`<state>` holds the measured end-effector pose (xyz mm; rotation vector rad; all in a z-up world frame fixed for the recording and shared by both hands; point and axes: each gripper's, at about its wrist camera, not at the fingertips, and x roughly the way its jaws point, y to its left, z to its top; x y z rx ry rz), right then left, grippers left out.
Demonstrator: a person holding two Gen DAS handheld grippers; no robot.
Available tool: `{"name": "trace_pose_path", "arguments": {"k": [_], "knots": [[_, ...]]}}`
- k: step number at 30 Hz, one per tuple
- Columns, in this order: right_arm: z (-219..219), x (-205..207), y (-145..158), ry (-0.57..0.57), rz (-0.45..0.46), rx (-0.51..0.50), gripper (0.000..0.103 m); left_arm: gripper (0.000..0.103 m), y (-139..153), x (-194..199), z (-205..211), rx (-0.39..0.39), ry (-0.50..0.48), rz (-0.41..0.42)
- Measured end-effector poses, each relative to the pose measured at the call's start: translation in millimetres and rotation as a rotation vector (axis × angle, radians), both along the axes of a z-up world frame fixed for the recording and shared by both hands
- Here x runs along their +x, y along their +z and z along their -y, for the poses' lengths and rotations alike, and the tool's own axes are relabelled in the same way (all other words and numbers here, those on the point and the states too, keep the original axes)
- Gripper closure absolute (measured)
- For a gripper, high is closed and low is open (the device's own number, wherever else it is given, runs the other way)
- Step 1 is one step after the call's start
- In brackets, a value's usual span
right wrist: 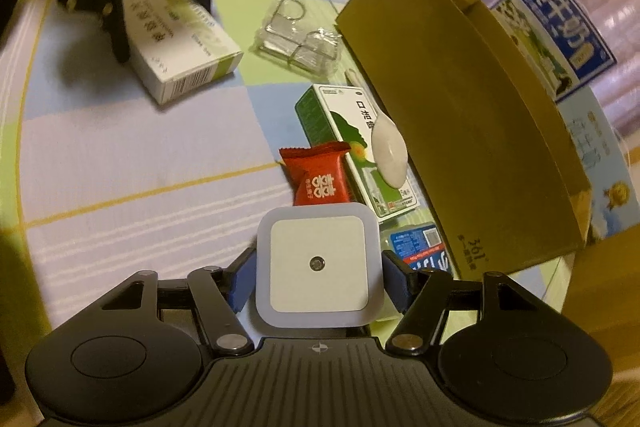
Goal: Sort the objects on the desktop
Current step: 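Carry the medicine box with the left tool while the right tool carries the night light to the cardboard box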
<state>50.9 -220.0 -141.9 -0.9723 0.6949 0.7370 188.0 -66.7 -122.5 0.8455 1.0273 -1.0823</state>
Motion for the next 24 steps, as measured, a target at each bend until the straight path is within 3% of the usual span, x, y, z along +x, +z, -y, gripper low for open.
{"name": "trace_pose_path", "arguments": {"k": [11,24], "knots": [[6,-2,35,-0.128,-0.041,0.127,0.041,0.035,19,-4,8,-0.023,0.124,0.013],[17,3,106,-0.326,-0.077,0.324,0.041,0.035,78,7,16,-0.090,0.347,0.054]]}}
